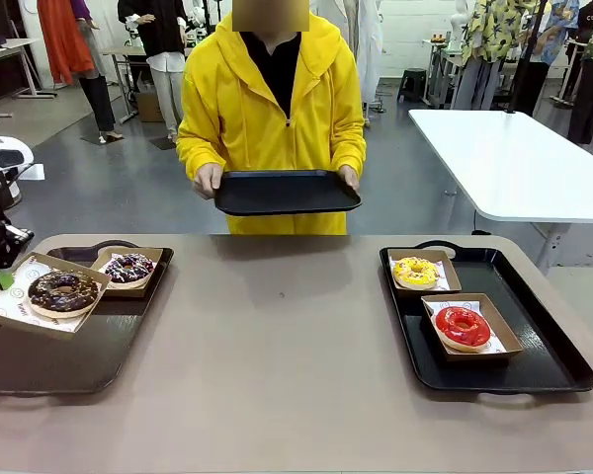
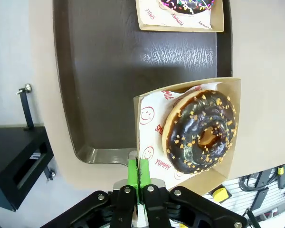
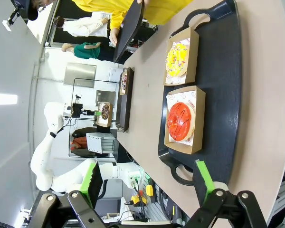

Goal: Individually package the donuts and arrange them on the tray.
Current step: Place the picked Paper togo box on the Handle tray.

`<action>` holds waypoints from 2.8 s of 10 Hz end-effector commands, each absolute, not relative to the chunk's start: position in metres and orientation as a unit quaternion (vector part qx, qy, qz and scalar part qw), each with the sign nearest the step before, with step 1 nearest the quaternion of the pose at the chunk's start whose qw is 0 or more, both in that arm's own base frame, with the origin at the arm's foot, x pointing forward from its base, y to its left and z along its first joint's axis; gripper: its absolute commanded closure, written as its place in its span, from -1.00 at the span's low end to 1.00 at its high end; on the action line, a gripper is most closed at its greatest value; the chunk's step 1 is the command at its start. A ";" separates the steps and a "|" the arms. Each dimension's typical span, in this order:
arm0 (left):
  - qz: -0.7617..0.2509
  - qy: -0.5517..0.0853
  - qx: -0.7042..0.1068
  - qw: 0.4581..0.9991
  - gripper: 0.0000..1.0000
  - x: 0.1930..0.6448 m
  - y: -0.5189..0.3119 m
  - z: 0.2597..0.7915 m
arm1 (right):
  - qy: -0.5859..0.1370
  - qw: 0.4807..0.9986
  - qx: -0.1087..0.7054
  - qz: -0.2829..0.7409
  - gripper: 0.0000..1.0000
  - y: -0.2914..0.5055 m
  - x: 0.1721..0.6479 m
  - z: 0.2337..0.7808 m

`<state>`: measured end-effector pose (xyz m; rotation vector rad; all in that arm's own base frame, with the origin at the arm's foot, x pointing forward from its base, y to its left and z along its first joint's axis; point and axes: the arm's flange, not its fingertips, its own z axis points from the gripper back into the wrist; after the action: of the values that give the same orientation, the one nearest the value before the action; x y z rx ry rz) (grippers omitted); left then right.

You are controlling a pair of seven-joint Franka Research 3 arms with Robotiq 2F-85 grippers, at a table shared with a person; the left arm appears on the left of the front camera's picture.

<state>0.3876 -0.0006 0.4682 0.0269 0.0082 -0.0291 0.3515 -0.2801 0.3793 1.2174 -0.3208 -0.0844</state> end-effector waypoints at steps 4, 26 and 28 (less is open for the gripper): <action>-0.016 0.010 0.014 1.000 0.98 0.387 -0.001 0.473 | -0.151 0.807 0.570 -0.039 -1.00 -0.280 0.351 0.380; -0.011 0.002 0.022 1.000 -1.00 0.406 -0.013 0.388 | -0.151 0.807 0.570 -0.039 -1.00 -0.280 0.351 0.380; -0.012 0.004 0.017 1.000 -0.21 0.406 -0.012 0.391 | -0.151 0.807 0.570 -0.039 -1.00 -0.280 0.351 0.380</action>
<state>0.4068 -0.0136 0.3865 0.0179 0.0013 -0.0389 0.3514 -0.2802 0.3793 1.2174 -0.3210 -0.0846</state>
